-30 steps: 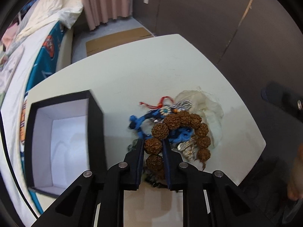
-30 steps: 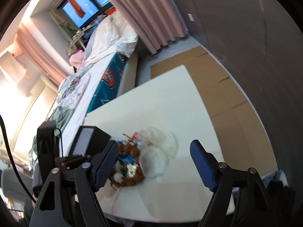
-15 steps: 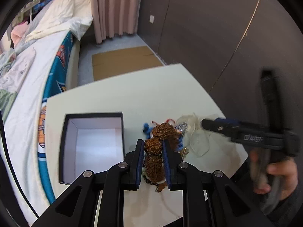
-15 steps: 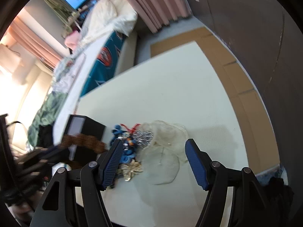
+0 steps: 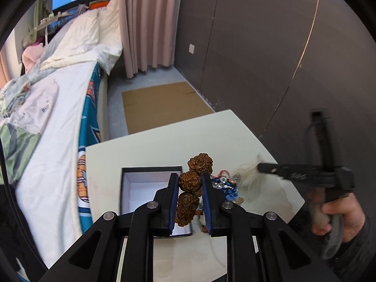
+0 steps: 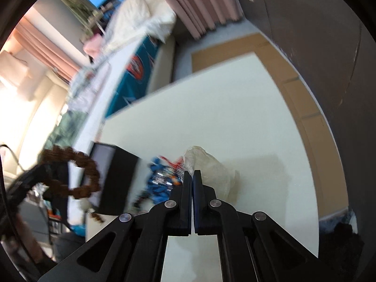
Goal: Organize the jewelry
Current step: 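Lower the brown bracelet into the black box with the left gripper while the right gripper grasps the white cloth, then lay the white cloth into the box over the bracelet, open right gripper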
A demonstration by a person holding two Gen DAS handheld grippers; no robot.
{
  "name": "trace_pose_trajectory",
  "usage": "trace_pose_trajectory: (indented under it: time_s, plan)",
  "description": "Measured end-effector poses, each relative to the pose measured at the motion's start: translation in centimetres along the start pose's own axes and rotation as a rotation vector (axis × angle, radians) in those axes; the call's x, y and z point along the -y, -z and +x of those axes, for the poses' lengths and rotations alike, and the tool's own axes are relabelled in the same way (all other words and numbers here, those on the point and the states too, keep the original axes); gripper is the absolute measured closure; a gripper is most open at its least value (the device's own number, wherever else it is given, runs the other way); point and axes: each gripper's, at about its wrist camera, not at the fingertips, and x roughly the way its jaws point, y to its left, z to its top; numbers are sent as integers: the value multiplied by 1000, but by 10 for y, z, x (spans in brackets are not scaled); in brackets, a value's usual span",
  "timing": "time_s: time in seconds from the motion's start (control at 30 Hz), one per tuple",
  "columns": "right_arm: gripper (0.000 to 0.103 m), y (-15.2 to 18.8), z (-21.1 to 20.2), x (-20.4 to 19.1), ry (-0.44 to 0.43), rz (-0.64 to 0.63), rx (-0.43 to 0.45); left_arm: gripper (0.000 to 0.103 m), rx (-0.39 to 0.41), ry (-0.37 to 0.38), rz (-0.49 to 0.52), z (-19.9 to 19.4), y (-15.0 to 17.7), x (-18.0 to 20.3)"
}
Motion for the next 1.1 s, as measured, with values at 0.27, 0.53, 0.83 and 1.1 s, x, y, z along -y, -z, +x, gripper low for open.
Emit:
trace_pose_trajectory:
  time_s: [0.27, 0.53, 0.83, 1.1]
  plan:
    - [100, 7, -48, -30, -65, 0, 148, 83, 22, -16, 18, -7, 4, -13]
    - [100, 4, -48, -66, -148, -10, 205, 83, 19, -34, -11, -8, 6, -33]
    - [100, 3, -21, -110, -224, -48, 175, 72, -45, -3, -91, 18, 9, -55]
    - [100, 4, 4, -132, -252, -60, 136, 37, 6, -79, -130, -10, 9, -85]
